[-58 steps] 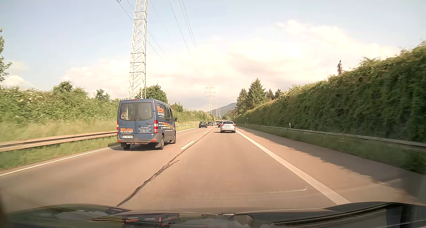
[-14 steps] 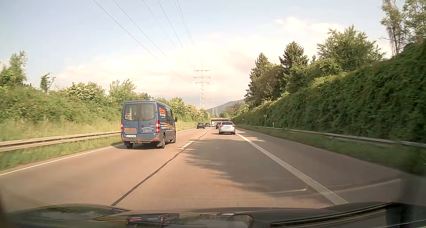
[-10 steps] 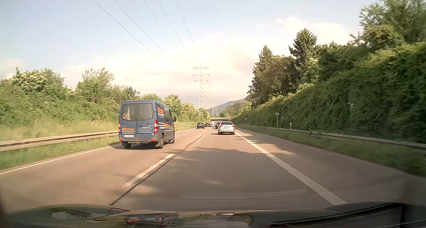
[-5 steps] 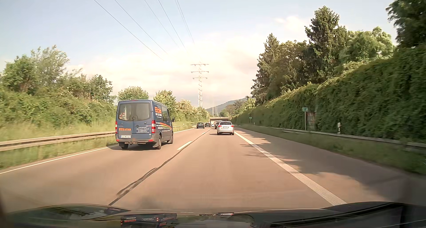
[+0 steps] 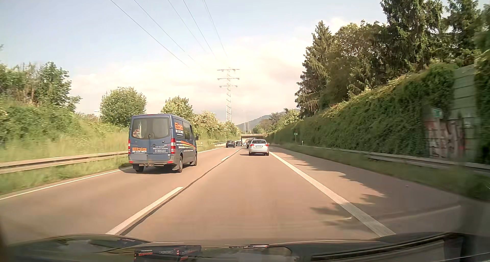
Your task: Follow the waypoints while adhering to traffic rules and regulations
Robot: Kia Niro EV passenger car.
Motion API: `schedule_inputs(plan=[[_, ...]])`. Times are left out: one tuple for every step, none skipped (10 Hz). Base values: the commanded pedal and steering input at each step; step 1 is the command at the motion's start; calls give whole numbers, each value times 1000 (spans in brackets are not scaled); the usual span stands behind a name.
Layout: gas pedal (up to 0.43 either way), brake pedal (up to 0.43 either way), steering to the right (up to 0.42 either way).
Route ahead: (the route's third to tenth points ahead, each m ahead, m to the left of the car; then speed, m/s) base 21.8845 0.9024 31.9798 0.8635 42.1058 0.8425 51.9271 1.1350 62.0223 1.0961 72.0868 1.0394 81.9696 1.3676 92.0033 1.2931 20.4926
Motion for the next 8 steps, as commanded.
schedule_inputs(plan=[[87,0,0],[0,0,0],[0,0,0],[0,0,0],[0,0,0],[0,0,0],[0,0,0],[0,0,0]])
